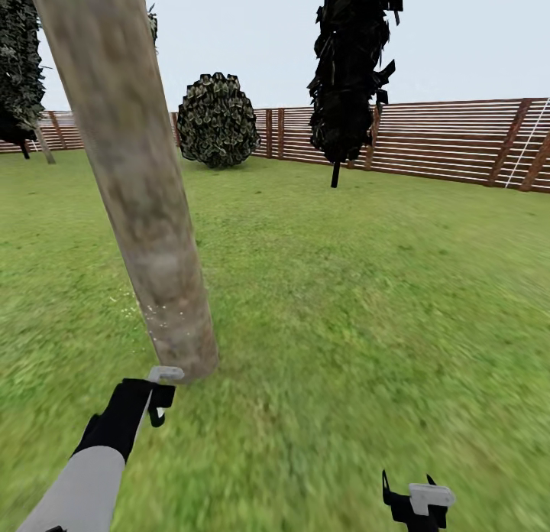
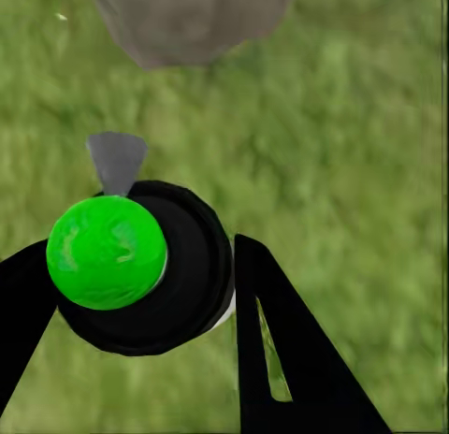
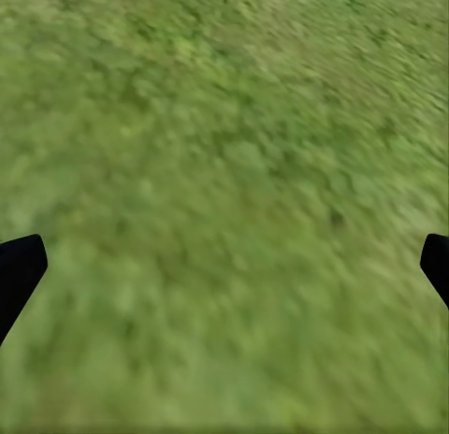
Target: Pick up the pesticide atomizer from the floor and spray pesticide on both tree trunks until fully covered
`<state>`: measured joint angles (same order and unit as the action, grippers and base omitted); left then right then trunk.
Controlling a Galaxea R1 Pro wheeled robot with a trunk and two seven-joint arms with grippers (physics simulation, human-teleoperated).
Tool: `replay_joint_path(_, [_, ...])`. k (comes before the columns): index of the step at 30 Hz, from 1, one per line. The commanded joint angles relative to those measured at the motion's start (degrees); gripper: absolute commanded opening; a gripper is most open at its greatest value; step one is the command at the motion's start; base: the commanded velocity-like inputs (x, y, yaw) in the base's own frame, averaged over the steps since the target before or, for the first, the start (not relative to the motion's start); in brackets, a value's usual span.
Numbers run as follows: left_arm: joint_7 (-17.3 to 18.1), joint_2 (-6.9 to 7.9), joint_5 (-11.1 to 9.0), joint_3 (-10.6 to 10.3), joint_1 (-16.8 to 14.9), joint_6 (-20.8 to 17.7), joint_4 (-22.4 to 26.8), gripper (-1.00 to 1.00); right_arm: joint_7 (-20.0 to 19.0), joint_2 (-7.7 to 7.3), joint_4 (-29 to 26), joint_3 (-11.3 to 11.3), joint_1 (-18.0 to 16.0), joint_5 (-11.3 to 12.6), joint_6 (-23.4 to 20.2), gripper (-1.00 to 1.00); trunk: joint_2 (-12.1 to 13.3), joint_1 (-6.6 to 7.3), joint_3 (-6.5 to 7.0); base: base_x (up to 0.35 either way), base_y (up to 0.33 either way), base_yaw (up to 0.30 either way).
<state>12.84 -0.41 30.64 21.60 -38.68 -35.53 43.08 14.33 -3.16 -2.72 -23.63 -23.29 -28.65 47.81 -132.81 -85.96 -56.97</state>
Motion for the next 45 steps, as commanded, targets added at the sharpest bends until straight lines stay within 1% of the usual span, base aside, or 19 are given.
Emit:
replay_joint_path(1, [0.0, -0.13, 0.2, 0.2, 0.0, 0.1, -0.1, -1.00, 0.0, 0.00, 0.0, 0.0, 0.0, 0.0, 0.0, 1.00, 0.0, 0.00, 0.00, 0.000, 0.000, 0.000])
replay_joint_path(3, [0.0, 0.23, 0.3, 0.4, 0.0, 0.2, -0.2, -1.00, 0.0, 0.00, 0.0, 0.0, 0.0, 0.0, 0.0, 1.00, 0.0, 0.00, 0.00, 0.000, 0.000, 0.000])
replay_joint_path(4, [0.0, 1.99, 0.4, 0.4, 0.0, 0.2, -0.1, -1.00, 0.0, 0.00, 0.0, 0.0, 0.0, -0.1, 0.0, 1.00, 0.0, 0.00, 0.00, 0.000, 0.000, 0.000])
replay_joint_path(5, [0.0, 3.17, 0.4, 0.4, 0.0, 0.1, -0.1, -1.00, 0.0, 0.00, 0.0, 0.0, 0.0, -0.1, 0.0, 1.00, 0.0, 0.00, 0.00, 0.000, 0.000, 0.000])
replay_joint_path(7, [0.0, 3.98, 0.4, 0.3, 0.0, 0.1, -0.2, -1.00, 0.0, 0.00, 0.0, 0.0, 0.0, -0.1, 0.0, 1.00, 0.0, 0.00, 0.00, 0.000, 0.000, 0.000])
replay_joint_path(8, [0.0, 4.10, 0.4, 0.3, 0.1, 0.2, -0.2, -1.00, 0.0, 0.00, 0.0, 0.0, 0.0, -0.1, 0.0, 1.00, 0.0, 0.00, 0.00, 0.039, 0.000, 0.000])
replay_joint_path(10, [-0.1, 3.71, 0.2, 0.2, 0.4, 0.2, -0.3, -1.00, 0.0, 0.00, 0.0, 0.0, 0.0, -0.1, 0.0, 1.00, 0.0, 0.00, 0.00, 0.226, 0.000, 0.000])
replay_joint_path(13, [-0.1, 2.79, 0.2, 0.3, 0.4, 0.3, -2.2, -1.00, 0.0, 0.00, 0.0, 0.1, 0.0, -0.1, 0.0, 1.00, 0.0, 0.00, 0.00, 0.308, 0.000, 0.000])
replay_joint_path(16, [-0.2, 2.78, 0.3, 0.5, 0.4, 3.7, -4.4, -1.00, -0.1, 0.00, 0.0, 0.1, 0.0, -0.1, 0.0, 1.00, 0.0, 0.00, 0.00, 0.245, 0.000, 0.000])
replay_joint_path(18, [-0.2, 3.18, 0.3, 1.5, 0.5, 4.4, -4.9, -1.00, 0.0, 0.00, 0.0, 0.1, 0.0, -0.1, 0.0, 1.00, 0.0, 0.00, 0.00, 0.057, 0.000, 0.000])
replay_joint_path(20, [-0.2, 4.25, 0.4, 5.2, 1.9, 4.9, -5.3, -1.00, 0.0, 0.00, 0.0, 0.1, 0.0, -0.1, 0.0, 1.00, 0.0, 0.00, 0.00, 0.014, 0.000, 0.000])
replay_joint_path(22, [-0.2, 5.22, 0.4, 7.4, 2.6, 6.0, -5.5, -1.00, 0.0, 0.00, 0.0, 0.1, 0.0, -0.1, 0.0, 1.00, 0.0, 0.00, 0.00, 0.005, 0.000, 0.000])
replay_joint_path(24, [-0.2, 5.50, 0.4, 8.3, 2.8, 8.9, -6.0, -1.00, 0.0, 0.00, 0.0, 0.1, 0.0, -0.1, 0.0, 1.00, 0.0, 0.00, 0.00, 0.001, 0.000, 0.000])
replay_joint_path(27, [-0.5, 4.91, 0.3, 8.4, 2.9, 10.6, -9.6, -1.00, 0.0, 0.00, 0.0, 0.1, 0.0, -0.1, 0.0, 1.00, 0.0, 0.00, 0.00, 0.000, 0.000, 0.000])
replay_joint_path(28, [-1.3, 4.55, 0.2, 8.3, 2.9, 11.1, -10.9, -1.00, 0.0, 0.00, 0.0, 0.1, 0.0, -0.1, 0.0, 1.00, 0.0, 0.00, 0.00, 0.000, 0.000, 0.000])
replay_joint_path(30, [-5.4, 3.58, 0.3, 8.3, 2.9, 13.5, -12.2, -1.00, 0.0, 0.00, 0.0, 0.1, 0.0, -0.1, 0.0, 1.00, 0.0, 0.00, 0.00, 0.000, 0.000, 0.000])
replay_joint_path(32, [-7.2, 3.53, 0.2, 8.4, 2.9, 14.3, -12.5, -1.00, 0.0, 0.00, 0.0, 0.1, 0.0, -0.1, 0.0, 1.00, 0.0, 0.00, 0.00, 0.000, 0.000, 0.000])
replay_joint_path(38, [-8.0, 3.29, 0.2, 8.4, 2.9, 14.7, -12.5, -1.00, 0.0, 0.00, 0.0, 0.1, 0.0, 0.0, 0.0, 1.00, 0.0, 0.00, 0.00, 0.003, -0.006, 0.091])
replay_joint_path(45, [-8.3, 3.28, 0.2, 8.6, 2.9, 14.7, -11.9, -1.00, 0.0, 0.00, 0.0, 0.1, 0.0, 0.0, 0.0, 1.00, 0.0, 0.00, 0.00, 0.095, -0.219, 0.196])
